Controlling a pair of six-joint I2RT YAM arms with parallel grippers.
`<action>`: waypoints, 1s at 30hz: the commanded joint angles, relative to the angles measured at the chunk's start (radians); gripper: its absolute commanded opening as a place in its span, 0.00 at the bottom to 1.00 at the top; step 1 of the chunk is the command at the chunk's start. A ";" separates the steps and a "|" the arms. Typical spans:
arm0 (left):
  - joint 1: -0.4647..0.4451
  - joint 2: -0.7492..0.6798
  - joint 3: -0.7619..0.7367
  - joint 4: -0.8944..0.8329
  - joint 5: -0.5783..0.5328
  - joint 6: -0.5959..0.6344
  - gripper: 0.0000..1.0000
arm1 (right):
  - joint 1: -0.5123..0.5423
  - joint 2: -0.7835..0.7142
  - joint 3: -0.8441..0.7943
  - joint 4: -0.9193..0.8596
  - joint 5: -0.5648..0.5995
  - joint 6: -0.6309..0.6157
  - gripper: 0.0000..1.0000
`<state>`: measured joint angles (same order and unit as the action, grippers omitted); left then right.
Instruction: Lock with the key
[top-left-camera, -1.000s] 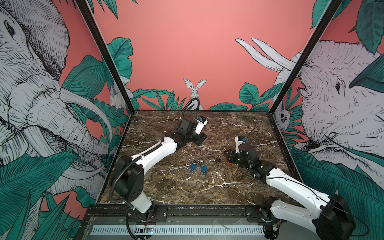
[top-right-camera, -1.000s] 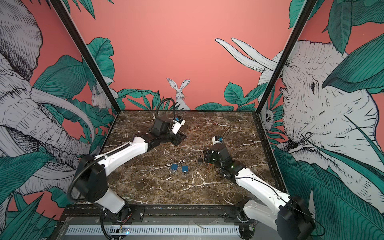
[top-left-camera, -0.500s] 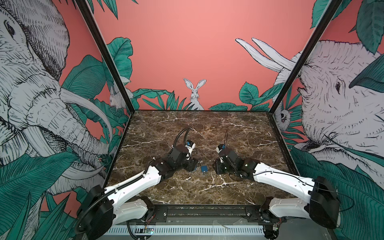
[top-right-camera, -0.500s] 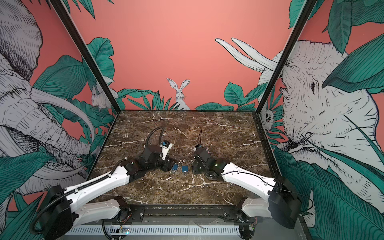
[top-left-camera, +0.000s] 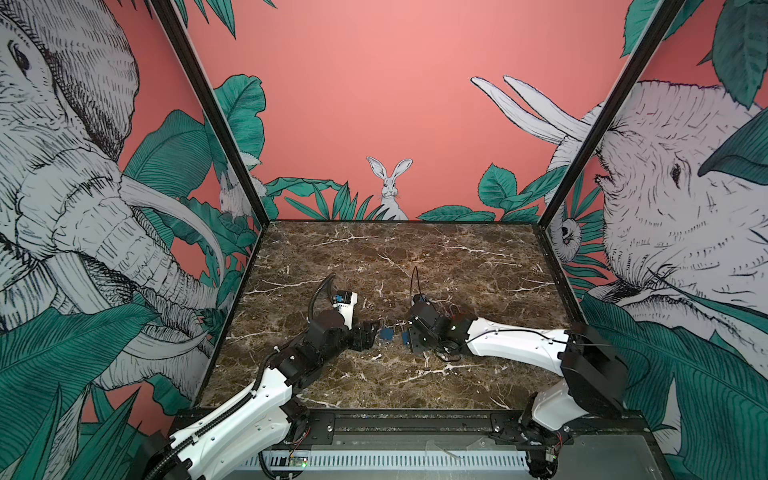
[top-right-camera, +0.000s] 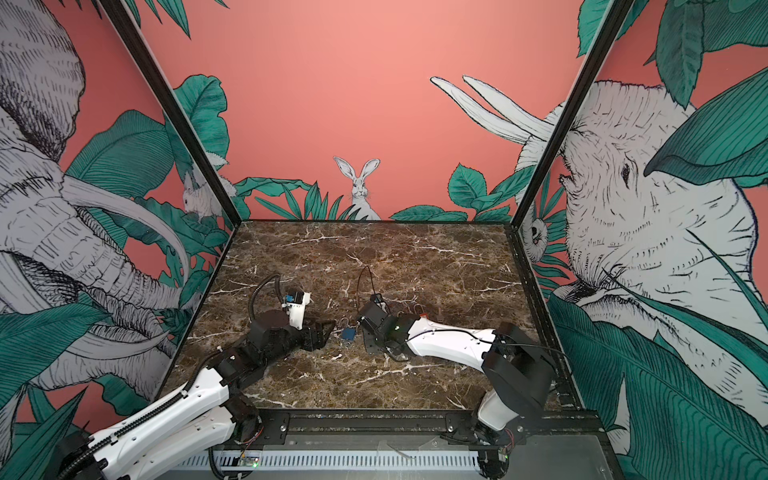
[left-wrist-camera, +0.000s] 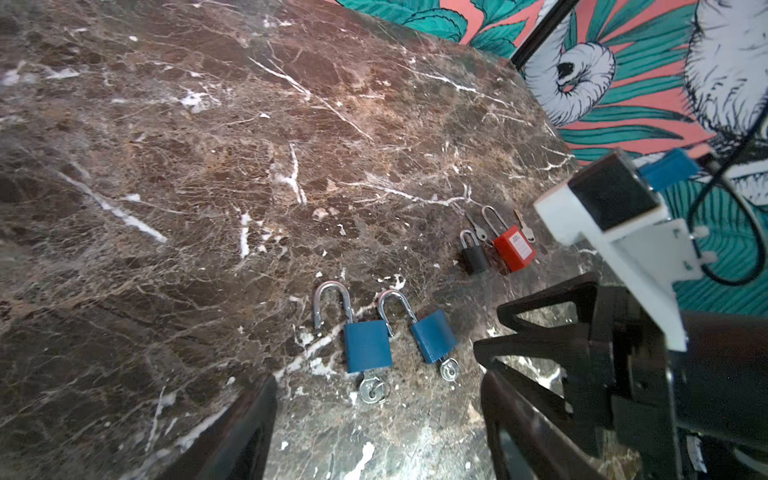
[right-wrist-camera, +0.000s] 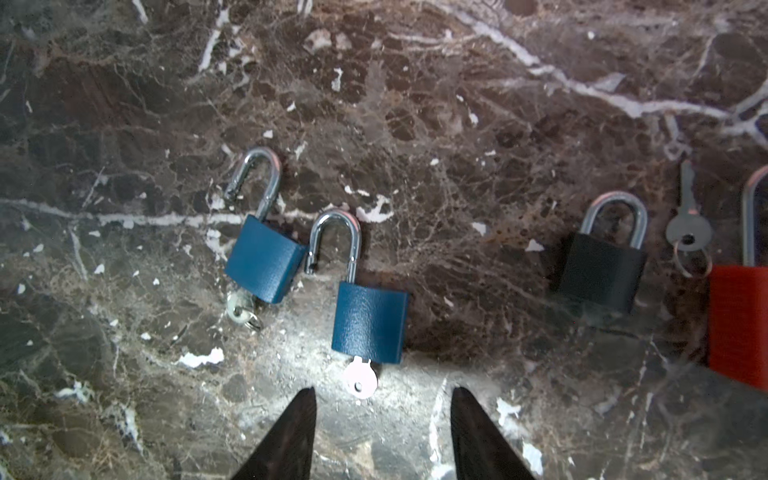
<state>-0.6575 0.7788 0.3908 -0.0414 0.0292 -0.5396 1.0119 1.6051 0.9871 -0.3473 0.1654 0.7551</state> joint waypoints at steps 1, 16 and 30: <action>0.016 0.006 -0.010 0.055 0.035 -0.033 0.78 | 0.011 0.054 0.053 -0.027 0.044 -0.004 0.53; 0.021 0.013 -0.021 0.070 0.058 -0.031 0.78 | 0.037 0.164 0.140 -0.090 0.072 -0.025 0.55; 0.022 -0.012 -0.031 0.053 0.063 -0.024 0.77 | 0.041 0.231 0.153 -0.092 0.085 -0.019 0.52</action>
<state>-0.6422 0.7811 0.3756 0.0078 0.0875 -0.5606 1.0466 1.8263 1.1416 -0.4332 0.2291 0.7322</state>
